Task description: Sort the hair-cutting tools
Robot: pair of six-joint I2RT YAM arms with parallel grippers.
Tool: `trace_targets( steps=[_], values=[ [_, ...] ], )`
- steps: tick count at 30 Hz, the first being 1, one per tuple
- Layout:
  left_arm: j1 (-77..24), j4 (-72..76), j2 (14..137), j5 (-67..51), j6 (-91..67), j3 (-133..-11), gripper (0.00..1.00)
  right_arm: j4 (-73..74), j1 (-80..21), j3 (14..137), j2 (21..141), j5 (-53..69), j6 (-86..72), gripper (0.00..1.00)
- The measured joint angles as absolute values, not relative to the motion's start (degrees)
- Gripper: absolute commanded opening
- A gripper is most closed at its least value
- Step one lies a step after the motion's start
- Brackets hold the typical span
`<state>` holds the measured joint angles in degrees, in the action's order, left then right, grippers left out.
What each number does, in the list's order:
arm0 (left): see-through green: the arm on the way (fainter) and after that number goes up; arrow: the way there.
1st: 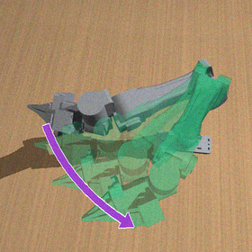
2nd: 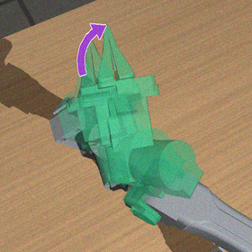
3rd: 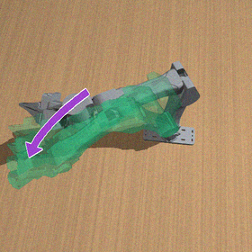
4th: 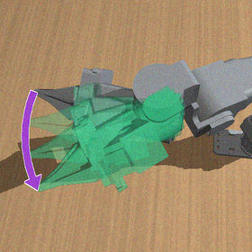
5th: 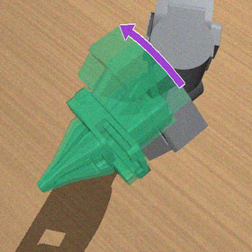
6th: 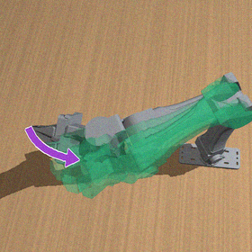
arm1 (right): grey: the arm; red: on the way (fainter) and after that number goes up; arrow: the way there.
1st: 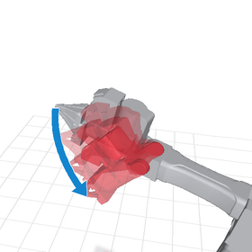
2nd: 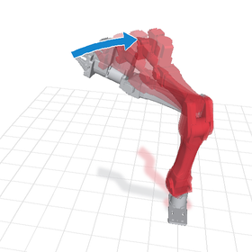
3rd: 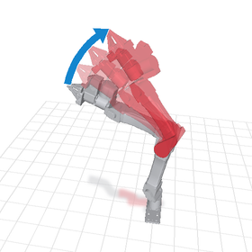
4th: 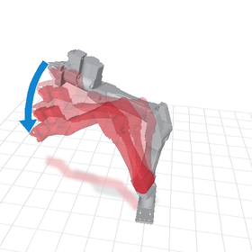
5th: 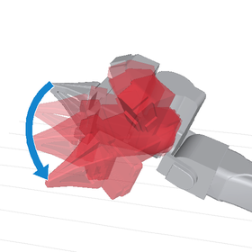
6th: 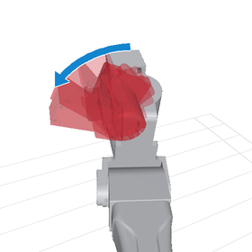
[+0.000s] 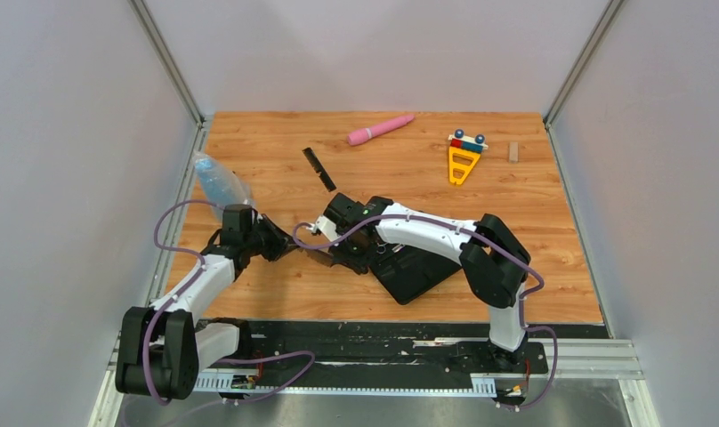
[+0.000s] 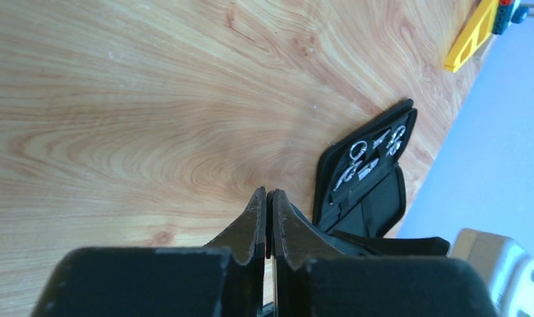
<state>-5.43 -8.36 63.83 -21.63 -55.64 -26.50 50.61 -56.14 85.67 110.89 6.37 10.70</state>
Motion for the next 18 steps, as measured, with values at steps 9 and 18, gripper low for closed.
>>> trace_targets(
  steps=[9,18],
  values=[
    [-5.2,-8.8,58.4,-22.0,-56.5,-26.5,0.0,46.4,-54.5,80.6,106.4,6.5,7.7,0.55],
    [-5.0,-13.8,48.9,-18.7,-56.6,-27.6,0.0,44.3,-51.2,70.7,92.4,0.1,-2.7,0.68]
  ],
)
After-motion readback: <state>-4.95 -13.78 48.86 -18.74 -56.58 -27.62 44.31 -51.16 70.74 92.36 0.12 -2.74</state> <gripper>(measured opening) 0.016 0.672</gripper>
